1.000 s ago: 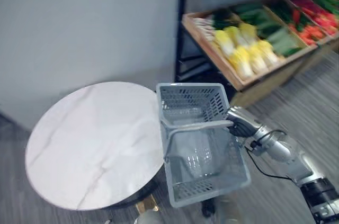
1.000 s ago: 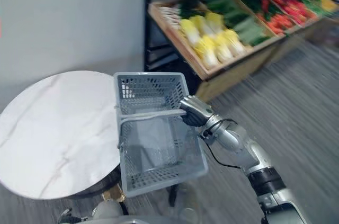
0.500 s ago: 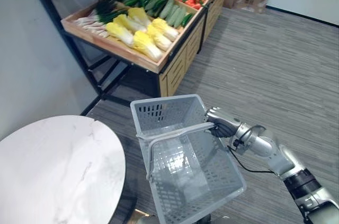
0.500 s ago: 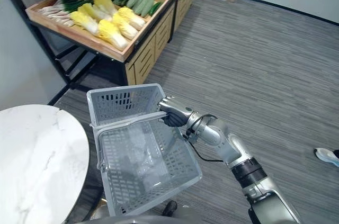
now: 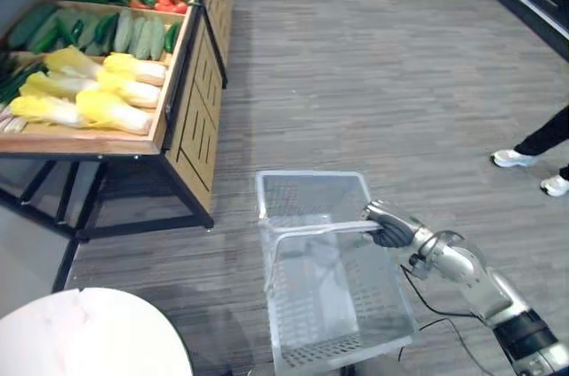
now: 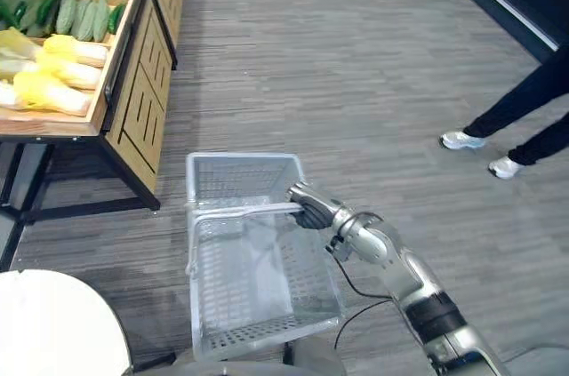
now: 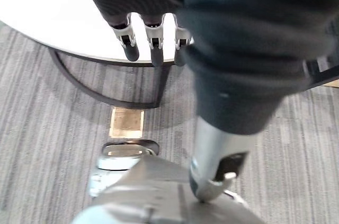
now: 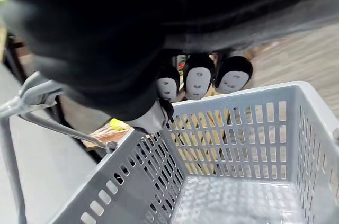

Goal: Pick vegetable in the basket

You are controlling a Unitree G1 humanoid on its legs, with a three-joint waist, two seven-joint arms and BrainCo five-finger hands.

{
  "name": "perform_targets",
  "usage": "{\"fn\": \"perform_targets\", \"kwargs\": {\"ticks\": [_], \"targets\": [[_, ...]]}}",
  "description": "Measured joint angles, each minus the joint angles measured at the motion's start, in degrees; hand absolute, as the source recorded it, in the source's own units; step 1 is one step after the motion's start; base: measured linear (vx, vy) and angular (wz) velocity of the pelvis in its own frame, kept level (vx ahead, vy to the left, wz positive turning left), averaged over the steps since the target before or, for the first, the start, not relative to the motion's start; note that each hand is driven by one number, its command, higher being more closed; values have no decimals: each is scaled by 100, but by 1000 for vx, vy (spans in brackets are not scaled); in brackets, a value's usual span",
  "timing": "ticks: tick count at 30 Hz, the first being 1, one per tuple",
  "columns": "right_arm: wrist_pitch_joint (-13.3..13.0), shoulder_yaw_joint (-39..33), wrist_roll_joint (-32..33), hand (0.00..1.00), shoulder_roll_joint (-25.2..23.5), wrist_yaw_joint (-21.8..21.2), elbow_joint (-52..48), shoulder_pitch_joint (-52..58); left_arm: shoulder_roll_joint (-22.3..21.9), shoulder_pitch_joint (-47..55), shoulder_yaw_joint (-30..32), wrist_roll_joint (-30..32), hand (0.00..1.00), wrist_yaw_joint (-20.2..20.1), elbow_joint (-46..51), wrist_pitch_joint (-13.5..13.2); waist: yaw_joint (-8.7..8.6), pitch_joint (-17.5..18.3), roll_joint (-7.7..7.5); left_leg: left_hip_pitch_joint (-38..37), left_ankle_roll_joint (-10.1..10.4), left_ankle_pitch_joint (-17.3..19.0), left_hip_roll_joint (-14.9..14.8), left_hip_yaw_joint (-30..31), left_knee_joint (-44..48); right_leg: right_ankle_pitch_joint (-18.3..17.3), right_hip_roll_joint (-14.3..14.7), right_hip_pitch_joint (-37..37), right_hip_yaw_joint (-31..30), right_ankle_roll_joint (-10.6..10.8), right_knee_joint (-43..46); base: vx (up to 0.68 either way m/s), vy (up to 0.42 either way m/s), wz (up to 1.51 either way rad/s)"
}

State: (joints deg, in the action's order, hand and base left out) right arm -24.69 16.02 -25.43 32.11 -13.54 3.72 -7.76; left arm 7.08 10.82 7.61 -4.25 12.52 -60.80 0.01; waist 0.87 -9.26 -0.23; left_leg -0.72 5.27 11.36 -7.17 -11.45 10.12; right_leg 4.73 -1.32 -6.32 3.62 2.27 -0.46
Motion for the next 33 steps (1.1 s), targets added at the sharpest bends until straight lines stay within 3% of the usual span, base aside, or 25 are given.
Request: {"fn": "perform_targets", "kwargs": {"ticks": [4,10,18,20,23,25,26,27,28,29,30,31,33], "targets": [[42,-367,-116,100,-39,199,-19,761,4,20,-64,20,0,-39,37,10,-95,62,28,-11,-100,64,111,-69,-29,199,-73,100,-58,74,-354,-5,89,-10],[19,-706,-152,100,-37,378,9,1166,29,8,-176,237,0,-35,53,-66,-235,108,35,-269,-107,61,142,-80,-193,198,-44,180,-137,73,-319,9,6,-10],[23,-810,-153,100,-83,507,414,1271,145,-205,-421,-11,0,-175,280,-244,-233,185,29,-345,-107,58,73,-108,-202,79,-69,249,163,-34,-301,-19,-9,2],[23,-940,-152,100,-176,507,416,1288,159,-199,-454,-11,0,-177,389,-245,-233,190,44,-341,-91,68,17,-58,-180,-22,-39,221,268,-73,-143,14,-52,10],[18,-1013,-145,100,-259,506,399,1319,193,-120,-444,-27,0,-178,426,-242,-227,197,115,-227,-10,438,-271,-59,398,-574,128,-53,332,-186,746,33,-84,-1],[16,-1039,-136,100,-313,497,390,1364,218,18,-426,-119,0,-168,398,-244,-232,181,117,144,-133,557,-463,-59,1579,-1024,150,-130,384,-270,1363,75,-75,11],[21,-1061,-136,100,-314,479,393,1374,206,45,-420,-114,0,-163,379,-243,-227,175,99,387,-327,450,-518,-50,2129,-1097,125,-133,403,-287,1473,70,-101,11],[28,-1126,-136,100,-310,452,393,1378,156,123,-254,-115,0,-142,388,-264,-195,158,125,819,-795,108,-604,6,3050,-1183,109,-65,393,-331,1571,106,-128,3],[42,-1182,-141,100,-311,438,394,1377,157,212,-205,-35,0,-146,363,-243,-170,95,169,1111,-826,-450,-626,177,3747,-1245,87,107,380,-390,1568,129,-112,0],[43,-1193,-143,100,-309,437,396,1377,149,288,-171,53,0,-147,362,-240,-149,16,87,1252,-768,-513,-581,252,3972,-1285,44,204,334,-416,1566,195,-56,-2],[48,-1277,-144,100,-332,437,398,1378,126,424,-148,99,0,-153,333,-233,-94,-3,96,1378,-622,-168,-384,321,3975,-1350,-39,300,277,-433,1581,176,-18,-3],[48,-1371,-146,100,-345,456,401,1369,118,544,-145,135,0,-169,323,-230,-54,-19,114,1519,-509,69,-194,310,3602,-1377,-105,334,266,-427,1558,143,-12,1],[48,-1392,-148,100,-349,498,439,1266,102,734,-38,319,0,-182,312,-229,28,-49,160,1656,-386,56,42,295,2452,-1386,-97,352,265,-434,1484,103,28,1]]}}
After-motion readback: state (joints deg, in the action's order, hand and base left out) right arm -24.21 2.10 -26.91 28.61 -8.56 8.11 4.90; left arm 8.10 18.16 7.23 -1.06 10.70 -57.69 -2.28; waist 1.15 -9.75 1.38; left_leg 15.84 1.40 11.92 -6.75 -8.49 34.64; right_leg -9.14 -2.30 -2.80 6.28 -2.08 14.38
